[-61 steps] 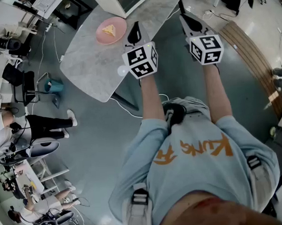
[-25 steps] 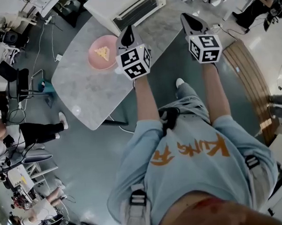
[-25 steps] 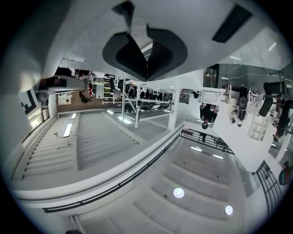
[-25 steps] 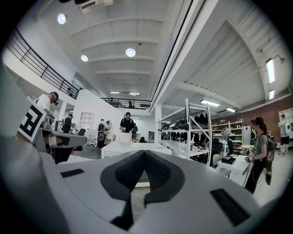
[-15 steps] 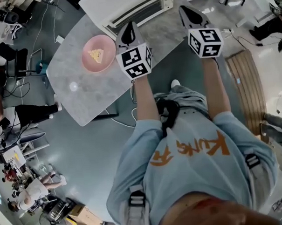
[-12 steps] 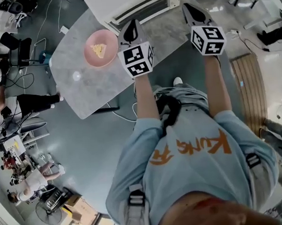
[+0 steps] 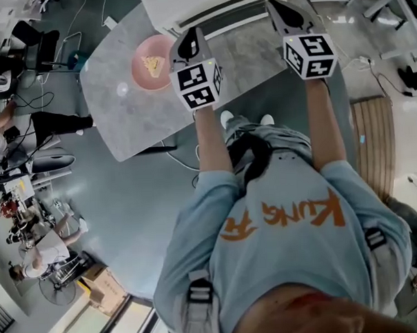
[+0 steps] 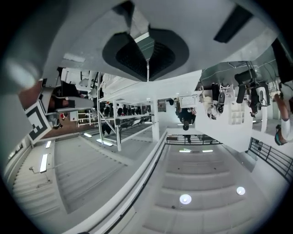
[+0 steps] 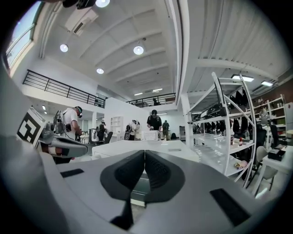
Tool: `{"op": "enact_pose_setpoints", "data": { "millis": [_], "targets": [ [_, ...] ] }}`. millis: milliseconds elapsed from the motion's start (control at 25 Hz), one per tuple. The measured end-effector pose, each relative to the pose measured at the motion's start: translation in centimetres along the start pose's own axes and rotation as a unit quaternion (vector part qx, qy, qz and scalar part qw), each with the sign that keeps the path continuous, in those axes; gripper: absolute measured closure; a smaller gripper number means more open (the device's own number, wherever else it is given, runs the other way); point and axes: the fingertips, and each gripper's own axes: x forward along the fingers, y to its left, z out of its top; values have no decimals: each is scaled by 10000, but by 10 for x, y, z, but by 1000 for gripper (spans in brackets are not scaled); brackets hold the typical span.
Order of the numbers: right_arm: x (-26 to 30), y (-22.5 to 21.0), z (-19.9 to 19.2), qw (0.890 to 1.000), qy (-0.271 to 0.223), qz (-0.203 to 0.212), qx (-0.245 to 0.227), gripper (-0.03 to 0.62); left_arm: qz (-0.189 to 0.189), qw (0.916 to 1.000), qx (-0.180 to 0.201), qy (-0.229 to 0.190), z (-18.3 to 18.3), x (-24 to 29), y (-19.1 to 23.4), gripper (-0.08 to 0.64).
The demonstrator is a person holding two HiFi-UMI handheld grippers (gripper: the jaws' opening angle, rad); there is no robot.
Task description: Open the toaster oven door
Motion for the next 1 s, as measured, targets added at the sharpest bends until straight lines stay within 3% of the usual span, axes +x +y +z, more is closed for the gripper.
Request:
{"op": "enact_pose_setpoints", "data": {
  "millis": [280, 480, 640, 800, 1000],
  "targets": [
    [10, 17, 10, 9974, 79, 493, -522, 555, 14, 9985, 487, 237, 4, -2, -7, 557],
    [40, 39, -1, 9824, 446, 1137, -1415, 515, -126, 9950, 844, 523, -7, 12, 4, 541],
    [50, 60, -20, 9575, 751, 1715, -2193, 476, -665, 9847, 1335, 906, -30, 18, -7, 460],
    [58, 73, -30, 9293, 1008, 2043, -2908, 451, -956, 9632, 2176, 1258, -39, 24, -10, 422],
    [66, 88, -52, 8866, 1402, 2376, -3712, 414, -1081, 9399, 2823, 1589, -44, 36, -6, 414]
  ]
}}
